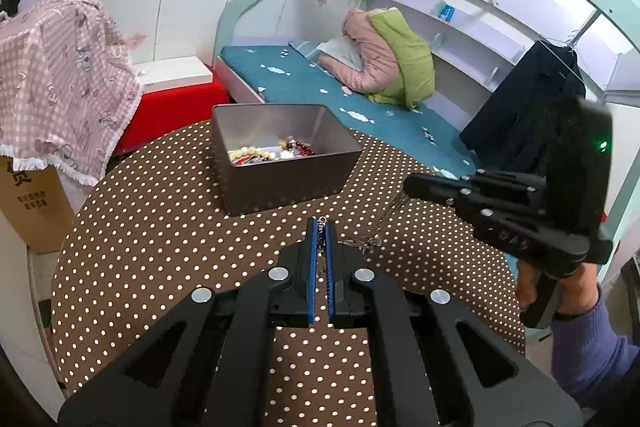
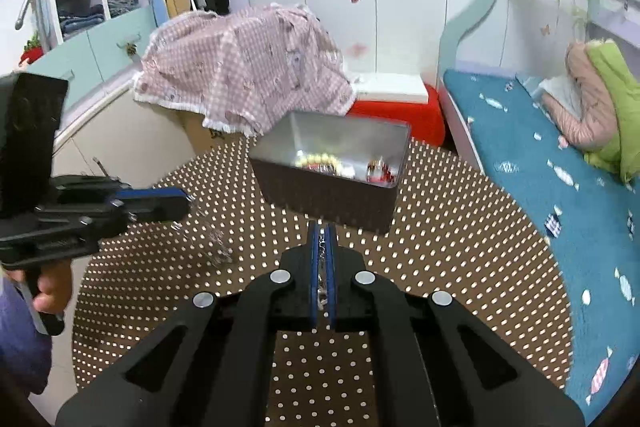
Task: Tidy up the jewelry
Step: 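Lift the chains high and lower them into the box, opening both grippers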
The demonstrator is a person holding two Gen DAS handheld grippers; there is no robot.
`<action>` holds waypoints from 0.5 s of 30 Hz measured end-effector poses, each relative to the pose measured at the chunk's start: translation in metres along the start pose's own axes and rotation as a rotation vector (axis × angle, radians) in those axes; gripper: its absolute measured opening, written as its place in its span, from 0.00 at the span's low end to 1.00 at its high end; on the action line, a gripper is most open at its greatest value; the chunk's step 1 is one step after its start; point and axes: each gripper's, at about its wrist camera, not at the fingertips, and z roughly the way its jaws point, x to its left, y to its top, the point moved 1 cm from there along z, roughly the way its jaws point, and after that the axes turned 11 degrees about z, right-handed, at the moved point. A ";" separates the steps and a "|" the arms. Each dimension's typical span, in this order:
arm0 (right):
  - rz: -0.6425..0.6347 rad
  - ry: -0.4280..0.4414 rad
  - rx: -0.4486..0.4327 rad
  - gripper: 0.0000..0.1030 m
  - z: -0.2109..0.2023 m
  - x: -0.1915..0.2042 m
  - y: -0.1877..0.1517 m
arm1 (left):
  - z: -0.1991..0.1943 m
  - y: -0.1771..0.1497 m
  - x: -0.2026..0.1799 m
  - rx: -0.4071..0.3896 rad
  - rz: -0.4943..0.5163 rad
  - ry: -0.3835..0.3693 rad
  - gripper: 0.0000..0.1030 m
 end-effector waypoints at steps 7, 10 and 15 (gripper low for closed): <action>-0.033 0.027 -0.088 0.02 -0.038 0.014 0.035 | -0.010 0.032 -0.012 -0.031 0.034 -0.024 0.04; -0.047 0.032 -0.124 0.02 -0.047 0.019 0.052 | -0.019 0.052 -0.018 -0.060 0.059 -0.031 0.04; -0.083 0.033 -0.190 0.02 -0.066 0.031 0.082 | -0.029 0.090 -0.025 -0.095 0.102 -0.015 0.04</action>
